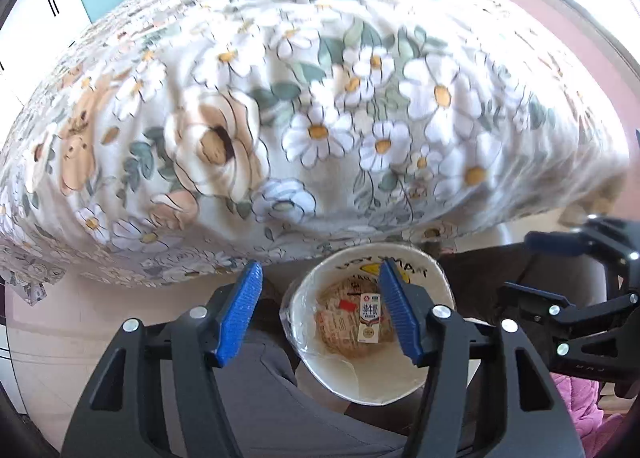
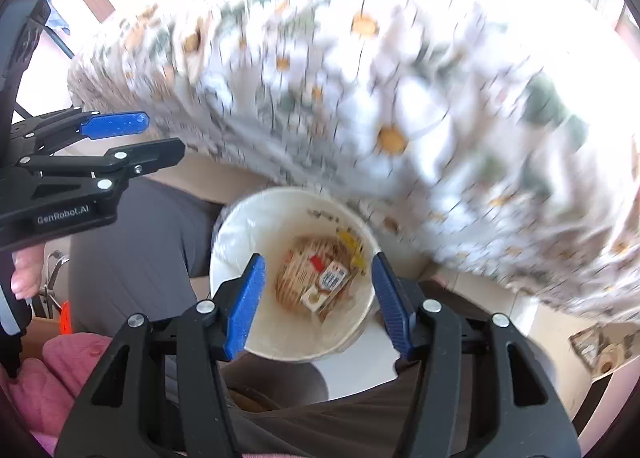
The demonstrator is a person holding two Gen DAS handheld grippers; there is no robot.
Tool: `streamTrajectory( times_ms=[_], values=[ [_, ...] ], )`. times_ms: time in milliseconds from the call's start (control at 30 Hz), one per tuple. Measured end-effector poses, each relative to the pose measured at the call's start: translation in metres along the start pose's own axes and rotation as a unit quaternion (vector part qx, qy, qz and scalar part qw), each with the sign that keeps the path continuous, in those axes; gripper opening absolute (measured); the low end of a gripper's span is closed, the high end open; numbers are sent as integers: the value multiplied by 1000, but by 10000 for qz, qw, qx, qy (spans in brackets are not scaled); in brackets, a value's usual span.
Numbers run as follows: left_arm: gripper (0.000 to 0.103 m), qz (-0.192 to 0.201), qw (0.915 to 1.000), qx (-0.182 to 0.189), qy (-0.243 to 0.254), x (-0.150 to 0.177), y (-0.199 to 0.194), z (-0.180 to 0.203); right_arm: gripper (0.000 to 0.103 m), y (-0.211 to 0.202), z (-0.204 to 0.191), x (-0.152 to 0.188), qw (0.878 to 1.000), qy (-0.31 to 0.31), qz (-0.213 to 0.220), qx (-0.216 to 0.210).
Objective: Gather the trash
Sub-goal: 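Grasp the white box with the left tool while the right tool grasps the yogurt cup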
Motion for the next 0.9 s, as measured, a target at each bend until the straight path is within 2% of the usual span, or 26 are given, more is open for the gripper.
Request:
streamTrajectory(
  times_ms=[100,167,267,400,567,700,800,900],
  values=[
    [65,227,9996,3,-154,-25,-25,-10,58,-36,8,-27,9992,-64,374,112],
    [66,387,9988,-121,-269,-44,-38,-21,60,-56,14,-46,9980,-98,609,152],
    [66,632,9964,-375,-421,-71,-55,-34,69,-81,22,-75,9945,-154,987,308],
    [71,773,9939,-398,-682,-110,-67,-45,73,-109,38,-117,9884,-138,1427,500],
    [74,952,9897,-571,-900,-160,-70,-60,75,-122,69,-175,9804,-48,1843,697],
    [77,1084,9854,-569,-1187,-203,-69,-72,75,-127,93,-223,9753,119,2055,798],
    [88,1330,9781,-758,-1414,-239,-67,-86,78,-127,112,-257,9710,215,2206,898],
    [90,1464,9710,-843,-1691,-270,-61,-100,79,-119,133,-286,9679,391,2306,924]
  ],
)
Point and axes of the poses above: each gripper's, at about its wrist camera, not at the fingertips, and y roughly the way its jaws point, z to its right, x to its underside, the point moved 9 cm from there along y, roughly the way its jaws point, and after that the axes turned 2 degrees about z, right-handed, at the moved point
